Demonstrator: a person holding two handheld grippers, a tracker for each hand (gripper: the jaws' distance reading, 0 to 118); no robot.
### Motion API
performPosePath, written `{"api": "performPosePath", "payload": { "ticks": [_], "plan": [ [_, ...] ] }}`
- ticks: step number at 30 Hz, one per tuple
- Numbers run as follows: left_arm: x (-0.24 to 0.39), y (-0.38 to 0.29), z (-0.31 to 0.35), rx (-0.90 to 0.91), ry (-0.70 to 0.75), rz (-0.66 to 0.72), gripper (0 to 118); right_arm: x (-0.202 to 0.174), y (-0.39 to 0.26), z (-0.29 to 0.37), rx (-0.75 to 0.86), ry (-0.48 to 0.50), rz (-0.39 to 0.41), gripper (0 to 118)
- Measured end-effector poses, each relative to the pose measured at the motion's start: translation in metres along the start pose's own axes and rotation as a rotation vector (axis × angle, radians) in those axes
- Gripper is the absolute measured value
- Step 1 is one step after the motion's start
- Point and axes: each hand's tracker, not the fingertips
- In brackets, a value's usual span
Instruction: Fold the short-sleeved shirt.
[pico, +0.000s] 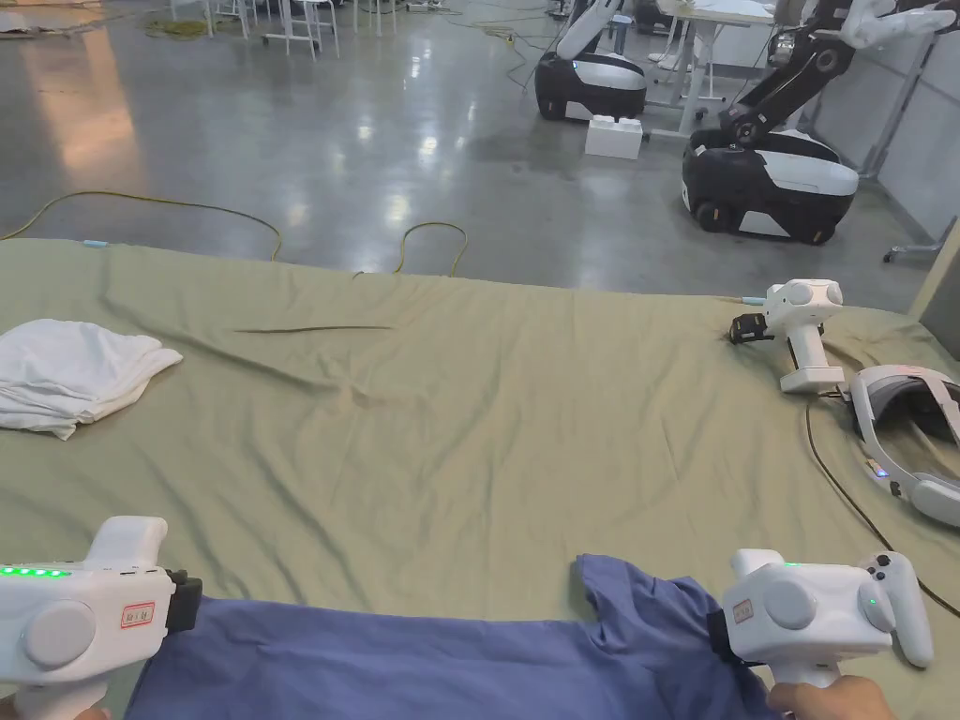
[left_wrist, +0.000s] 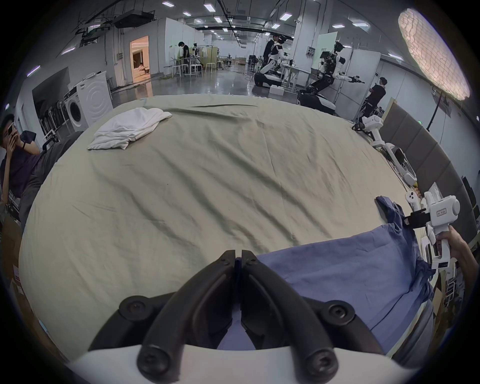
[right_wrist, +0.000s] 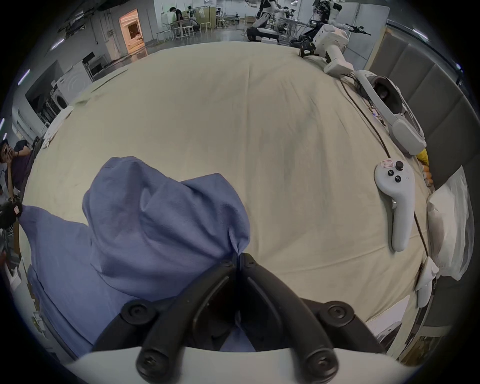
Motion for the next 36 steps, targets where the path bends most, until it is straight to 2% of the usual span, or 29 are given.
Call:
{"api": "performPosePath", "payload": {
  "ticks": [4,16,20,25,27,31,34,36],
  "plan": [
    [-0.003,0.0,0.01,0.016,-0.006,0.007,5,0.007,-0.01,0.036,0.115,0.003,-0.062,1],
    [-0.015,-0.026,0.088,0.145,-0.032,0.022,5,0.013,-0.073,0.163,0.293,0.034,-0.034,1],
    [-0.017,-0.046,0.114,0.173,-0.033,0.022,5,0.008,-0.103,0.196,0.318,0.029,0.015,1],
    [-0.024,-0.077,0.137,0.174,-0.04,0.035,5,0.0,-0.141,0.218,0.293,-0.036,0.164,1],
    [-0.026,-0.093,0.141,0.152,-0.04,0.036,5,-0.001,-0.157,0.219,0.255,-0.061,0.198,1],
    [-0.03,-0.131,0.141,0.058,-0.039,0.038,5,-0.005,-0.19,0.212,0.161,-0.049,0.229,1],
    [-0.031,-0.156,0.132,-0.03,-0.03,0.029,5,-0.011,-0.214,0.197,0.083,-0.09,0.263,1],
    [-0.03,-0.169,0.125,-0.078,-0.027,0.026,5,-0.011,-0.227,0.184,0.045,-0.09,0.255,1]
  ]
}}
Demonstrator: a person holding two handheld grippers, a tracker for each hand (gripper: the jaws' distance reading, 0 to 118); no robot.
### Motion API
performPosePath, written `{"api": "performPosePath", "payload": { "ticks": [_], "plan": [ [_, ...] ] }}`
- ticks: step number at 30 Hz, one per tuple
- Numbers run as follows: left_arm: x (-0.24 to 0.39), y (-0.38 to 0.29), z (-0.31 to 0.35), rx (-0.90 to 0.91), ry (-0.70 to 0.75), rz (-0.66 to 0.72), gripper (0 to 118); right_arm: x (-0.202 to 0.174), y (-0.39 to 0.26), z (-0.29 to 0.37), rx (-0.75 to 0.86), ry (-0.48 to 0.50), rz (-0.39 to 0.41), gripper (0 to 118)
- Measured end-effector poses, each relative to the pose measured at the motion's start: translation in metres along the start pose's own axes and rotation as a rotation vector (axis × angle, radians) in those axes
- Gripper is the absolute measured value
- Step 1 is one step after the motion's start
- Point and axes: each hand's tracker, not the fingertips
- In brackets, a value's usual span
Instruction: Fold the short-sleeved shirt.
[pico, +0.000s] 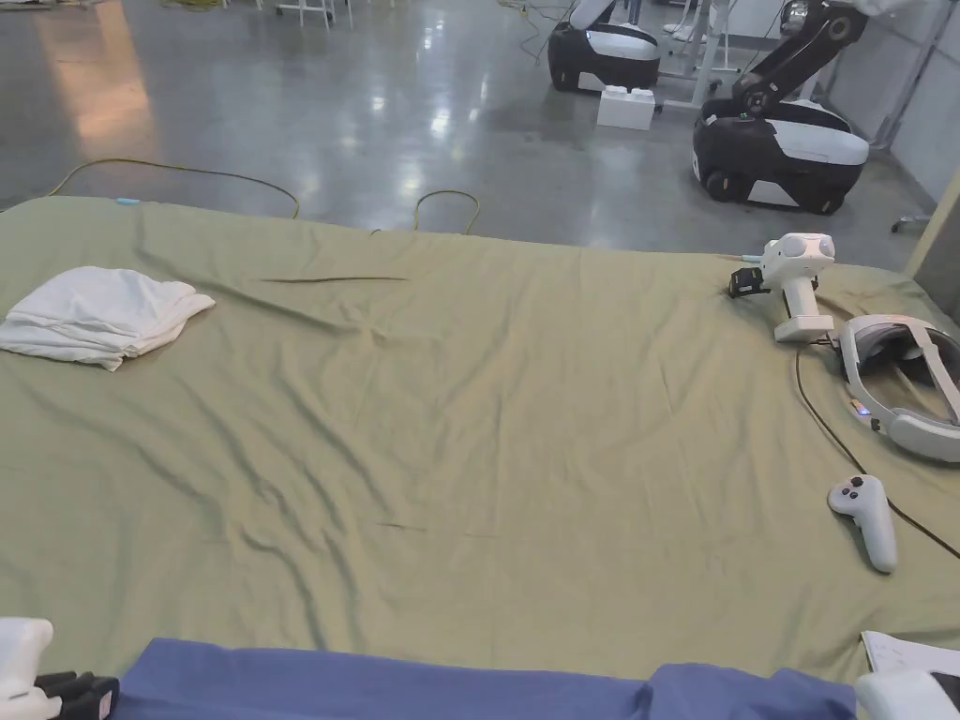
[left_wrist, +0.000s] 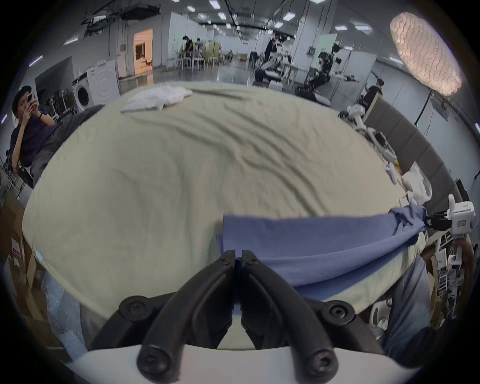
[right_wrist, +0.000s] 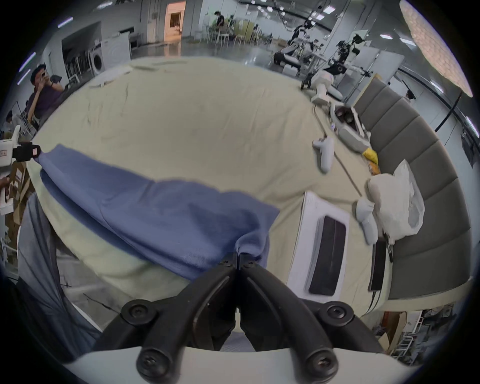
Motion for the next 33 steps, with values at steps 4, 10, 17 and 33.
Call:
{"api": "performPosePath", "payload": {
  "ticks": [4,10,17,33],
  "plan": [
    [0.004,-0.016,-0.017,-0.061,0.034,-0.021,5,-0.005,-0.017,-0.027,-0.046,0.012,-0.028,1],
    [0.006,-0.019,-0.028,-0.062,0.049,0.051,25,-0.006,-0.022,-0.047,-0.043,0.009,-0.087,37],
    [0.014,-0.003,-0.003,0.044,0.025,0.107,53,0.001,-0.011,-0.002,0.04,-0.14,-0.099,63],
    [0.109,0.08,0.029,0.579,0.063,-0.075,44,-0.081,0.088,0.058,0.854,-0.113,-0.332,58]
  ]
}}
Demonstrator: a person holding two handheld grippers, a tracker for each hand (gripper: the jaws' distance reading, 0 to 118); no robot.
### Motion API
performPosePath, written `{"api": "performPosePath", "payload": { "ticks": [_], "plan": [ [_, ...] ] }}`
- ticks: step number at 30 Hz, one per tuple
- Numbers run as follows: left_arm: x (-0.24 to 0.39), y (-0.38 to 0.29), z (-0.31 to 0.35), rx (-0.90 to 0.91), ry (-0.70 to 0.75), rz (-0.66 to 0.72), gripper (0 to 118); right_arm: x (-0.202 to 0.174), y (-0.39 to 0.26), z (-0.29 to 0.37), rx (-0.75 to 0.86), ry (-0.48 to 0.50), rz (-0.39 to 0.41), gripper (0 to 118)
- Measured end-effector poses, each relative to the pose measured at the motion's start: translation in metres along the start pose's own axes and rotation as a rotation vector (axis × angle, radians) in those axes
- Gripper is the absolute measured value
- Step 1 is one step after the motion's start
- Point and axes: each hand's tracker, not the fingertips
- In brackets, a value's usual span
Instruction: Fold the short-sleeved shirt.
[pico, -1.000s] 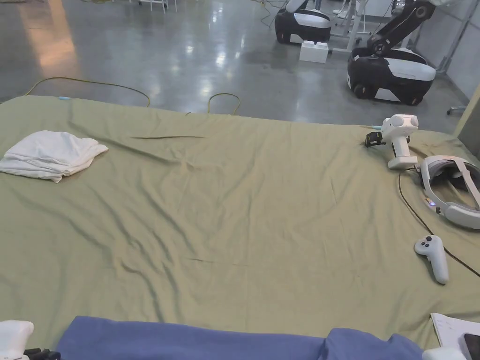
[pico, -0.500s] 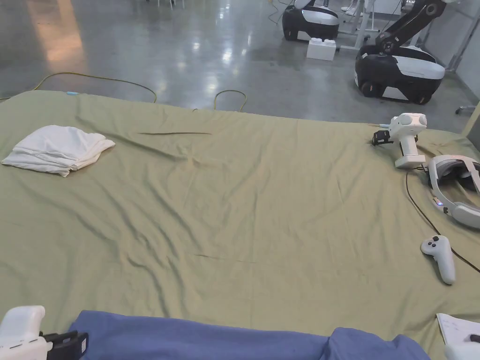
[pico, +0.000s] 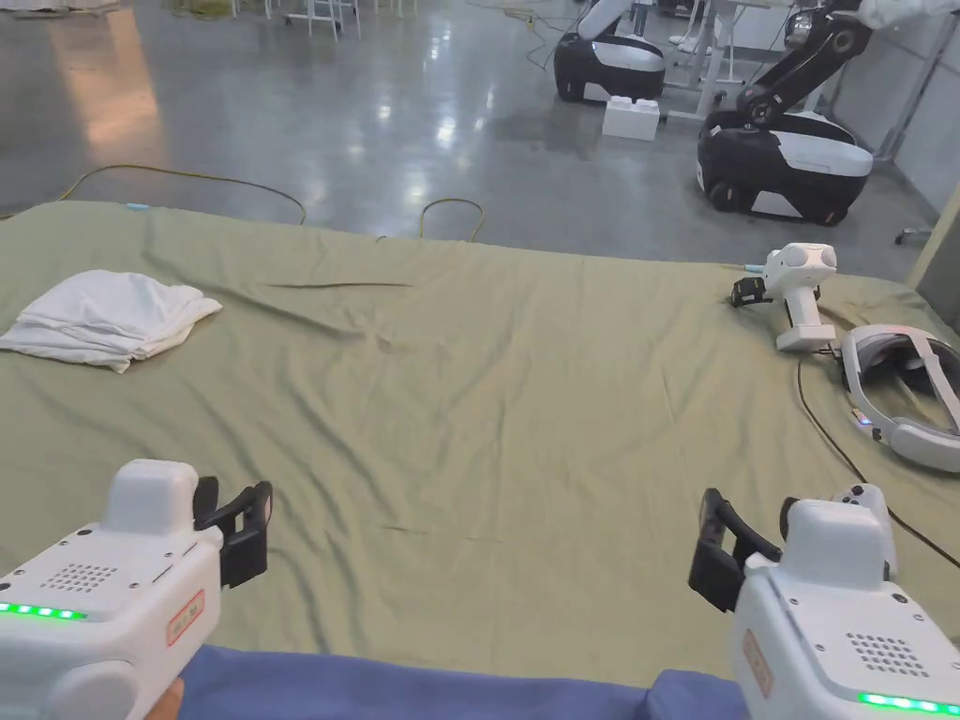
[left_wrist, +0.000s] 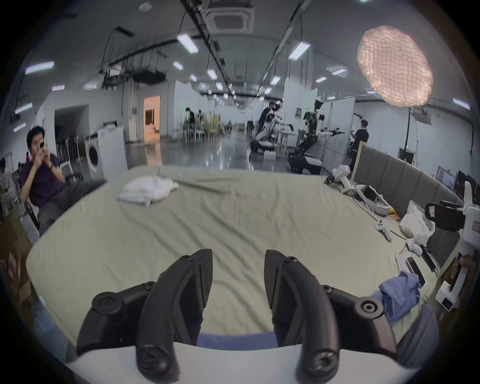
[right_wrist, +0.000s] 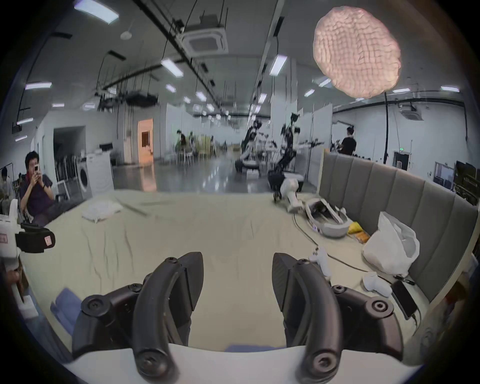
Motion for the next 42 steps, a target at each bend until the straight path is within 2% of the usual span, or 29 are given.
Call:
{"api": "performPosePath", "payload": {
  "ticks": [2,3,5,7,8,9,16,21,25,27,30,32,33,39,42],
  "plan": [
    [0.007,0.007,0.003,0.046,0.013,-0.017,38,-0.011,0.001,0.001,0.076,-0.017,-0.013,55],
    [0.01,0.01,0.005,0.076,0.015,-0.022,32,-0.018,0.003,0.001,0.097,-0.027,-0.007,50],
    [0.015,0.015,0.008,0.113,0.027,-0.034,22,-0.028,0.006,0.001,0.157,-0.039,-0.005,24],
    [0.017,0.018,0.008,0.138,0.031,-0.048,5,-0.033,0.009,0.001,0.163,-0.009,-0.004,7],
    [0.018,0.019,0.009,0.148,0.03,-0.052,3,-0.035,0.01,-0.001,0.169,0.0,-0.01,0],
    [0.019,0.02,0.01,0.163,0.048,-0.06,1,-0.037,0.011,-0.002,0.187,0.013,-0.025,0],
    [-0.001,0.015,0.014,0.15,0.072,-0.054,1,-0.047,0.015,-0.008,0.221,-0.032,0.02,0],
    [-0.061,-0.008,0.012,-0.076,-0.006,0.062,1,-0.044,0.017,-0.012,0.204,-0.025,0.029,0],
    [-0.109,-0.038,0.006,-0.294,-0.013,0.143,1,-0.044,0.016,-0.015,0.177,-0.006,0.032,0],
    [-0.135,-0.059,-0.002,-0.379,-0.052,0.206,6,-0.045,0.016,-0.018,0.154,0.01,0.043,0],
    [-0.163,-0.087,-0.014,-0.493,-0.136,0.315,28,-0.049,0.012,-0.021,0.125,0.031,0.061,0],
    [-0.17,-0.101,-0.019,-0.541,-0.179,0.402,57,-0.052,0.009,-0.022,0.106,0.041,0.071,0],
    [-0.181,-0.112,-0.028,-0.584,-0.21,0.456,64,-0.052,0.008,-0.022,0.098,0.048,0.071,0],
    [-0.202,-0.157,-0.053,-0.689,-0.353,0.689,64,-0.054,-0.002,-0.022,0.061,0.066,0.108,0],
    [-0.209,-0.164,-0.05,-0.606,-0.431,0.81,64,-0.054,-0.004,-0.021,0.045,0.07,0.114,0]
  ]
}}
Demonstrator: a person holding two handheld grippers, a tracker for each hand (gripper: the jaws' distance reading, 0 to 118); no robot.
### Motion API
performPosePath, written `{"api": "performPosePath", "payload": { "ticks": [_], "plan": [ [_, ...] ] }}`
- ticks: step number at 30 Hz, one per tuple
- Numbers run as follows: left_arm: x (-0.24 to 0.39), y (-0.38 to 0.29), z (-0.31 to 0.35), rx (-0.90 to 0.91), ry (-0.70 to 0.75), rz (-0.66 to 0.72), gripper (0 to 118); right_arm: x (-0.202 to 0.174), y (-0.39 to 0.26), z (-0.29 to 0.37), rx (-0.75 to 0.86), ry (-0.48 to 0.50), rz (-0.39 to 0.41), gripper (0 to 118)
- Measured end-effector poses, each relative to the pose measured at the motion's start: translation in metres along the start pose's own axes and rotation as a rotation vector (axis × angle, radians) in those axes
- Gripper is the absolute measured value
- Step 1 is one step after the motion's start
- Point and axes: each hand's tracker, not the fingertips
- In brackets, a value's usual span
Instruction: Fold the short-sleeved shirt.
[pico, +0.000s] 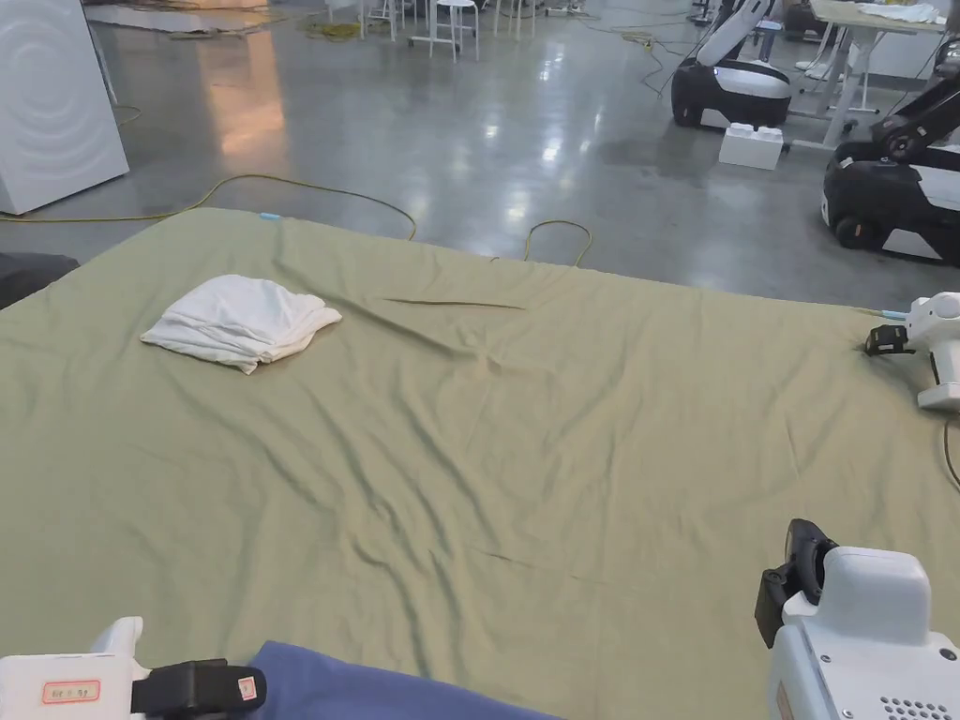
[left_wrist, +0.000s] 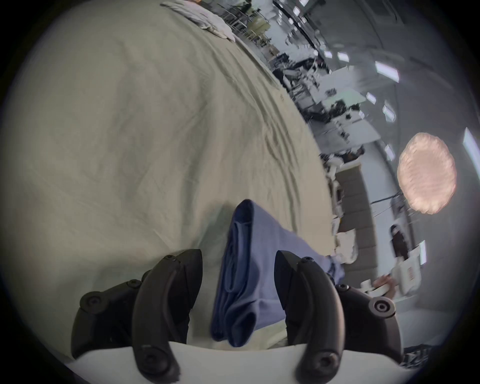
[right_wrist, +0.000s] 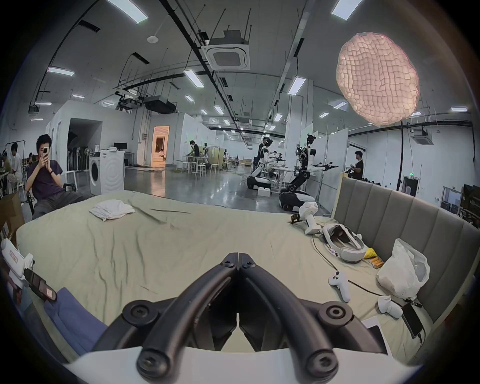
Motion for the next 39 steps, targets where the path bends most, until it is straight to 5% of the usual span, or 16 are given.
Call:
{"api": "performPosePath", "payload": {
  "ticks": [8,9,11,13,26,35,39],
  "plan": [
    [0.01,-0.01,-0.019,-0.132,-0.156,0.05,61,-0.003,-0.005,-0.003,-0.027,0.013,0.003,0],
    [0.015,-0.012,-0.021,-0.132,-0.15,0.036,54,-0.003,-0.006,-0.003,-0.031,0.015,0.004,0],
    [0.027,-0.017,-0.023,-0.135,-0.049,-0.017,20,-0.005,-0.006,-0.003,-0.037,0.023,0.005,0],
    [0.03,-0.021,-0.023,-0.127,-0.06,-0.003,15,-0.006,-0.007,-0.003,-0.042,0.029,0.009,0],
    [0.068,0.0,0.023,-0.008,0.033,-0.205,10,0.0,-0.008,-0.001,-0.047,0.04,0.02,0],
    [0.105,0.025,0.088,0.075,0.356,-0.29,10,0.003,-0.007,-0.001,-0.045,0.049,0.026,0],
    [0.146,0.003,0.082,0.068,0.347,-0.307,10,0.002,-0.008,-0.002,-0.051,0.055,0.017,0]
  ]
}}
